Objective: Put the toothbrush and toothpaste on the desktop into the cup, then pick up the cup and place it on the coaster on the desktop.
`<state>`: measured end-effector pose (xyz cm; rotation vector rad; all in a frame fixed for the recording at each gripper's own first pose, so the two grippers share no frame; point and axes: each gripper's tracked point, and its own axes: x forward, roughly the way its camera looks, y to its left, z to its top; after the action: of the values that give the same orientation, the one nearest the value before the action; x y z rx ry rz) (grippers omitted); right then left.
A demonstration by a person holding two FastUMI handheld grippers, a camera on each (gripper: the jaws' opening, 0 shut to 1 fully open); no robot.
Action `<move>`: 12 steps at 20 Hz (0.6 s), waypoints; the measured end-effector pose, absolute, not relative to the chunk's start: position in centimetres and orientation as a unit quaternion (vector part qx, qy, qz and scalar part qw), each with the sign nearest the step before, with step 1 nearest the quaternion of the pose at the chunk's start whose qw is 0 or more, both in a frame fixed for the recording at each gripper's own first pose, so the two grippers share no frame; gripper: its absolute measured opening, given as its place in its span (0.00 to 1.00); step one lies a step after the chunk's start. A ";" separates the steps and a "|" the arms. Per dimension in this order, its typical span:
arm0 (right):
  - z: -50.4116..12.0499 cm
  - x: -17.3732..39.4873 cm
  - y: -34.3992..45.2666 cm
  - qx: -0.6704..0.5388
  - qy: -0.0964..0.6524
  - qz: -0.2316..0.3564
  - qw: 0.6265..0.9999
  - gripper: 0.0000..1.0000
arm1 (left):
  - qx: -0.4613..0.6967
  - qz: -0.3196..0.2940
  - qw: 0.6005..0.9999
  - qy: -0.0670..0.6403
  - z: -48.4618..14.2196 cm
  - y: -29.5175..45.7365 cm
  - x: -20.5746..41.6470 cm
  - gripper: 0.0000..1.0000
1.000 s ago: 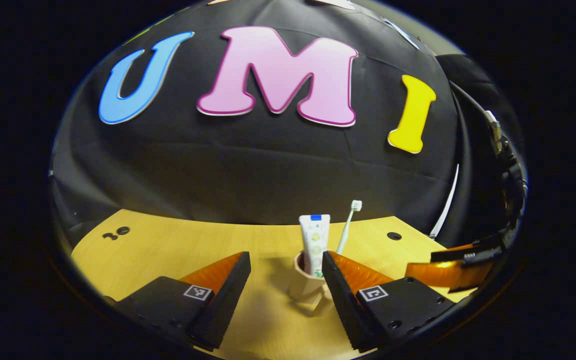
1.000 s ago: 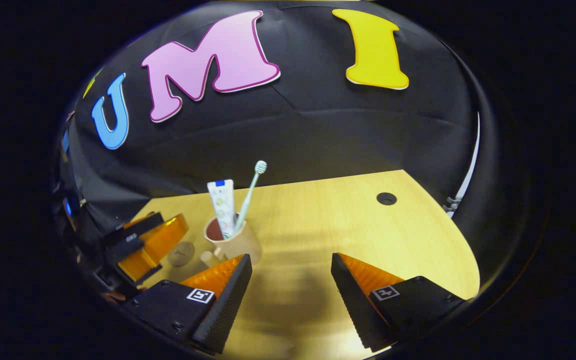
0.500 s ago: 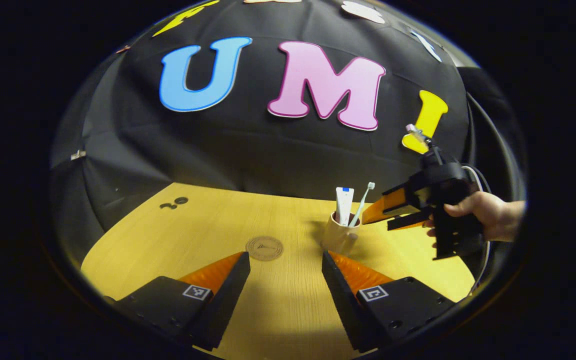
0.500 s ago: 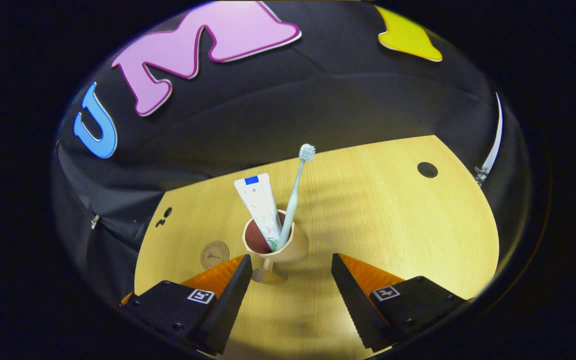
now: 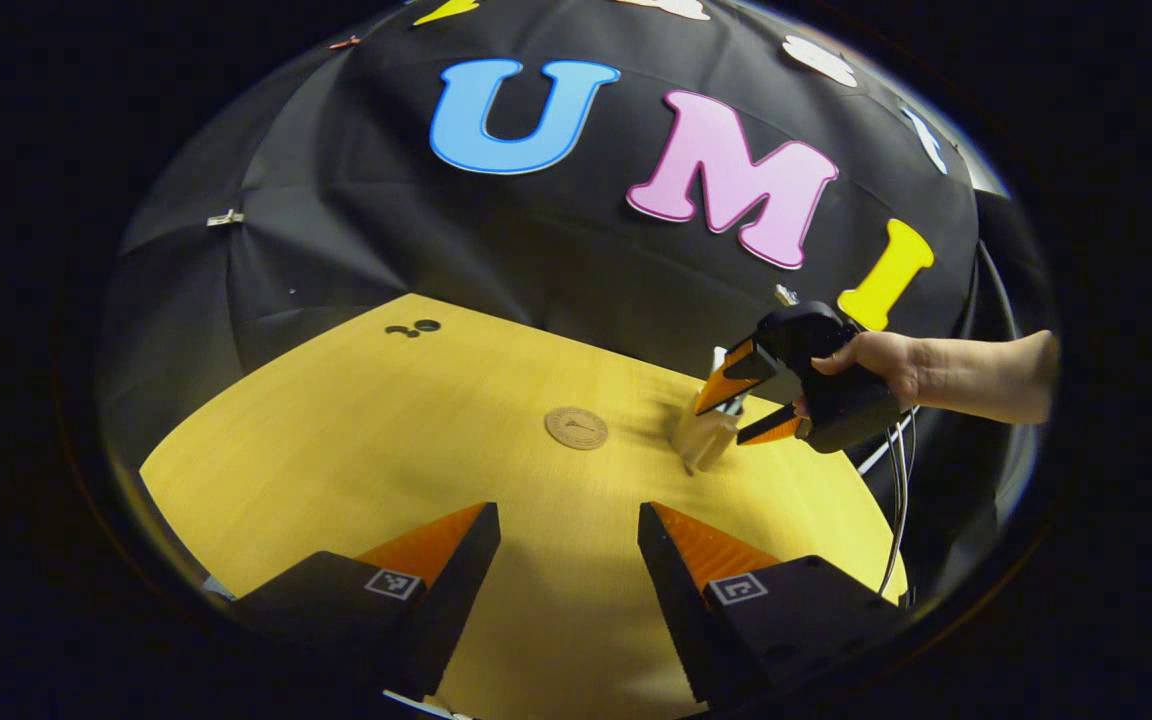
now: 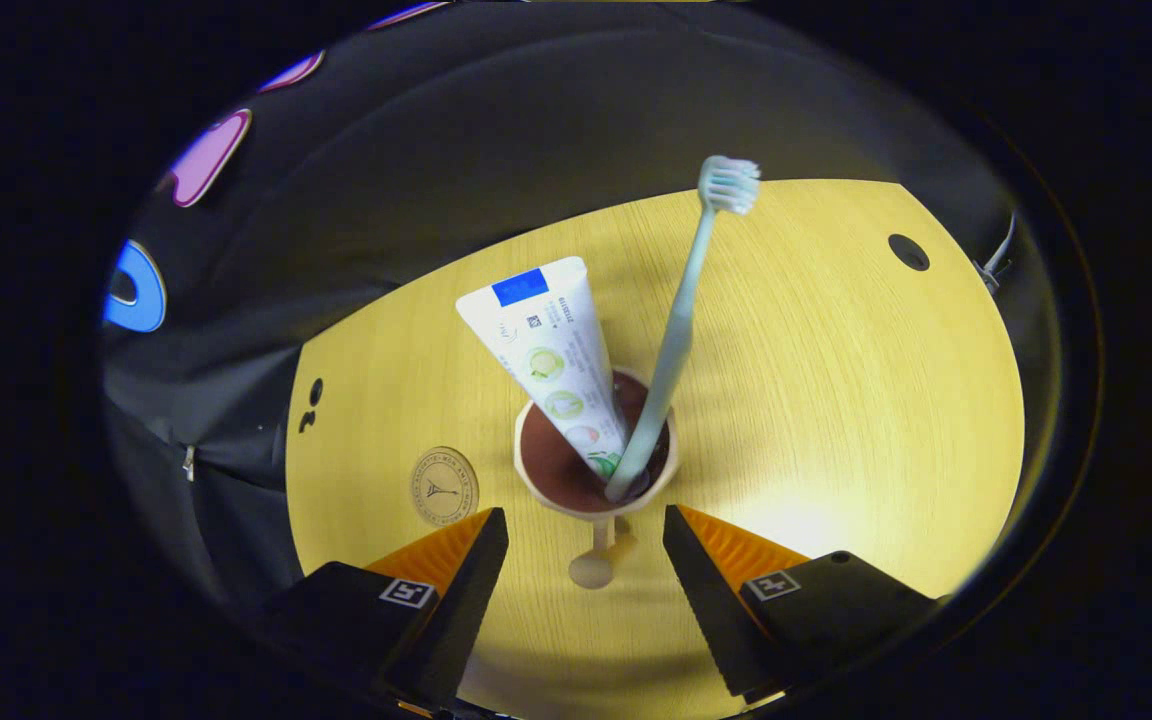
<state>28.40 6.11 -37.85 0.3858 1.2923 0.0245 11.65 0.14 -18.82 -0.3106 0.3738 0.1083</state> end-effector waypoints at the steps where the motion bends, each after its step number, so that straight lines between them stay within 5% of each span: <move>1: -38.3 28.3 6.0 0.160 0.603 0.011 0.782 0.86 | -0.157 0.063 0.969 0.182 -18.7 0.8 11.3 0.89; 2: -38.9 28.1 6.3 0.152 0.612 0.010 0.776 0.95 | -0.162 0.074 0.968 0.178 -18.4 1.8 10.9 0.89; 7: -41.8 28.2 6.4 0.132 0.629 -0.016 0.766 0.93 | -0.175 0.114 0.961 0.182 -19.1 4.4 9.1 0.89; 12: -43.1 28.5 6.0 0.131 0.636 -0.034 0.760 0.75 | -0.181 0.139 0.953 0.197 -20.5 5.2 7.4 0.89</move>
<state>28.48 5.99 -43.05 0.2849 1.3849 -0.0751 7.37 5.24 -20.50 -0.3686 0.4010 0.2819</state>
